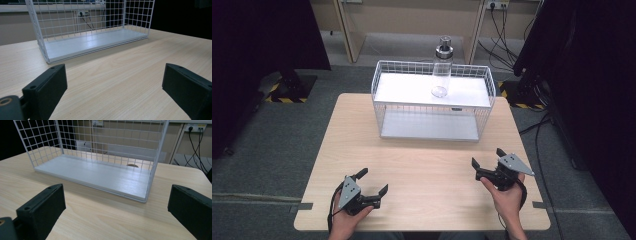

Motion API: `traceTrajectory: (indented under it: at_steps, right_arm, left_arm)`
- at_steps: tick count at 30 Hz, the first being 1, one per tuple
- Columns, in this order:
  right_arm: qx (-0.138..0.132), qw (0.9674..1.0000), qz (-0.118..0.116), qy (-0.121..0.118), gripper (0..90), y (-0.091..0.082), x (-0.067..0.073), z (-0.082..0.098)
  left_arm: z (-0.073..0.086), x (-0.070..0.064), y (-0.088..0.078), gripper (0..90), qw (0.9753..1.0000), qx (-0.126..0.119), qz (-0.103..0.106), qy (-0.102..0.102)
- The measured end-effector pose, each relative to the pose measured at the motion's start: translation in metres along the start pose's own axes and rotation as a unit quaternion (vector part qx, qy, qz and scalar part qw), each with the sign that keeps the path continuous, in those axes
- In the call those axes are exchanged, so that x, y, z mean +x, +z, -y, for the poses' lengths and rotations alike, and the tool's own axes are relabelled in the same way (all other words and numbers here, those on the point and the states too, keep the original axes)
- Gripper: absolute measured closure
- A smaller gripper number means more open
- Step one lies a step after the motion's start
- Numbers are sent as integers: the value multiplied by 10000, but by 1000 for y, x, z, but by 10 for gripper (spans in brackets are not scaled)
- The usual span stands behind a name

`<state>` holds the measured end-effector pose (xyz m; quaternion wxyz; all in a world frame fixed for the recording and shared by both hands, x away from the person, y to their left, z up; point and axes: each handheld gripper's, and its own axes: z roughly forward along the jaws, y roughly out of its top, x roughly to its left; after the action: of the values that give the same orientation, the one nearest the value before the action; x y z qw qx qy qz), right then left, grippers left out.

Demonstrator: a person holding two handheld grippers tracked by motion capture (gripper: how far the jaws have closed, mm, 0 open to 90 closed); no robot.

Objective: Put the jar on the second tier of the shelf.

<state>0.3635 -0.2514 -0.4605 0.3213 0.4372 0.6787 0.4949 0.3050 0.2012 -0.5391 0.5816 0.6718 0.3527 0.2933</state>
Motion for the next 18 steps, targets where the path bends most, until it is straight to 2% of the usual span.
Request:
traceTrajectory:
  at_steps: [18]
  right_arm:
    - [99,9997,188,78,17,-11,-9,23]
  left_arm:
    - [0,0,0,52,10000,-3,-10,0]
